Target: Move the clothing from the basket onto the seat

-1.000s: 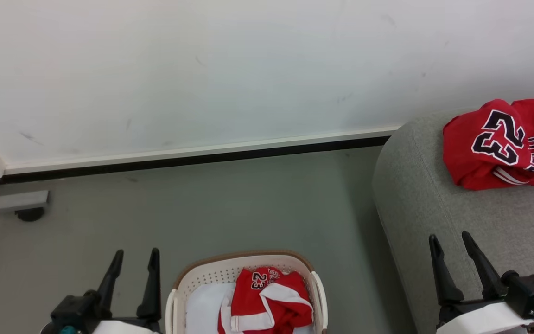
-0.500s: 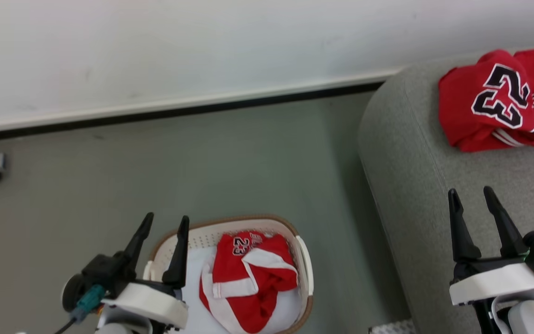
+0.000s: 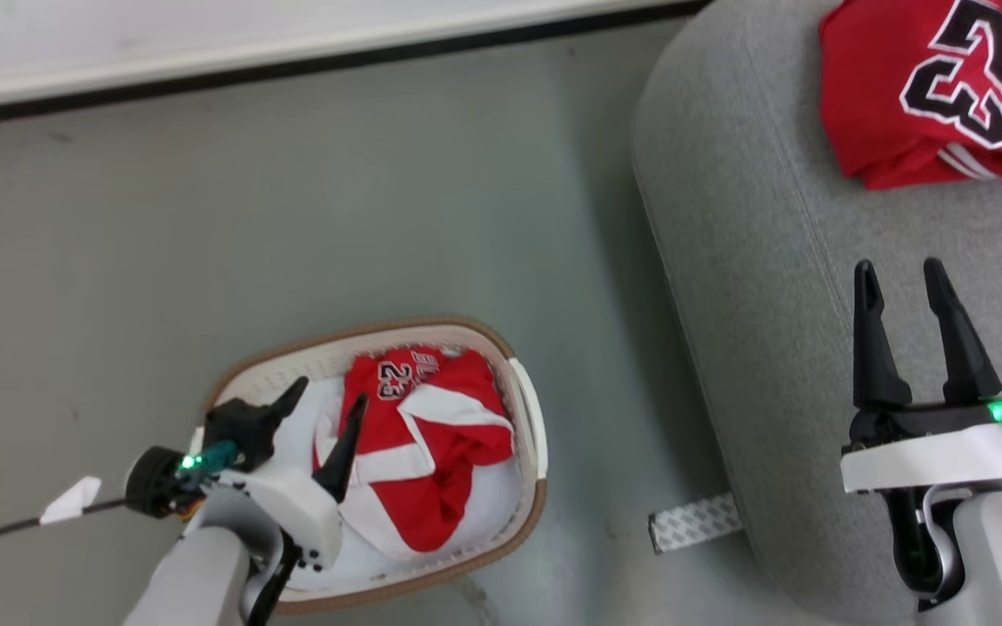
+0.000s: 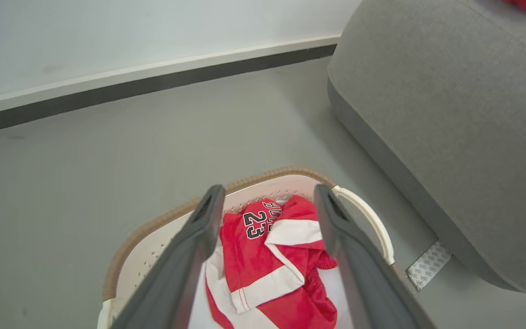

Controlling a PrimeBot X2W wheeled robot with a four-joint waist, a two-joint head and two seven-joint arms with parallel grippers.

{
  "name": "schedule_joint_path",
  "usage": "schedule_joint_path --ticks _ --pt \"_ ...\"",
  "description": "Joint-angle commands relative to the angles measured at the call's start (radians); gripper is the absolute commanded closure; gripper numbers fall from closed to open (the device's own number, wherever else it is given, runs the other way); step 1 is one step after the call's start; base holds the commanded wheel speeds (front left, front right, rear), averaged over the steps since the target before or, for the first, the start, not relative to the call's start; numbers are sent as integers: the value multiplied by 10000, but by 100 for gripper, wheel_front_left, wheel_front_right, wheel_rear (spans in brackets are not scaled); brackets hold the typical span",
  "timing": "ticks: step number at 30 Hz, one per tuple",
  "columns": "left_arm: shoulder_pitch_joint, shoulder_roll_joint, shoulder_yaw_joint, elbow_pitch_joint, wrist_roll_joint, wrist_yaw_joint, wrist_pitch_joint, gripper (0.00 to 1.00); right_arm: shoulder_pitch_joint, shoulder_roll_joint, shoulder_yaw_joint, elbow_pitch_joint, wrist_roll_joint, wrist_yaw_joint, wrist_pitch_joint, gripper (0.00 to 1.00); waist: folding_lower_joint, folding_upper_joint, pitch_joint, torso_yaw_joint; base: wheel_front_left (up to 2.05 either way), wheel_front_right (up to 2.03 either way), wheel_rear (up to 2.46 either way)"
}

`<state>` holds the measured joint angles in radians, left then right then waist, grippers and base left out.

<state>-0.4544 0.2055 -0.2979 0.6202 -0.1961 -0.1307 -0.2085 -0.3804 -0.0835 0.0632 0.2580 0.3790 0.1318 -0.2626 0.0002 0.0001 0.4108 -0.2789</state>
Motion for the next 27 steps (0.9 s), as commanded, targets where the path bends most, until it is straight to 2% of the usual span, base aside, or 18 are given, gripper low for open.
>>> schedule_joint_path --ticks 1,18,21,27 --pt "-448 217 -302 378 -113 6 142 0 -248 95 -30 -153 87 -22 -32 0 -2 -1 719 -350 0 0 0" --pt "-3135 1279 -3285 3683 -1341 10 1571 0 -1238 335 135 -1306 235 -22 -32 0 -2 -1 3148 -1426 0 0 0" --pt "-3573 1500 -3532 4222 -1426 10 1633 0 -1270 337 214 -1539 425 -22 -32 0 -2 -1 3463 -1588 0 0 0" --pt "-4251 1581 -3917 5267 -1229 9 1913 0 -1327 336 516 -1945 705 -22 -32 0 -2 -1 4056 -1923 0 0 0"
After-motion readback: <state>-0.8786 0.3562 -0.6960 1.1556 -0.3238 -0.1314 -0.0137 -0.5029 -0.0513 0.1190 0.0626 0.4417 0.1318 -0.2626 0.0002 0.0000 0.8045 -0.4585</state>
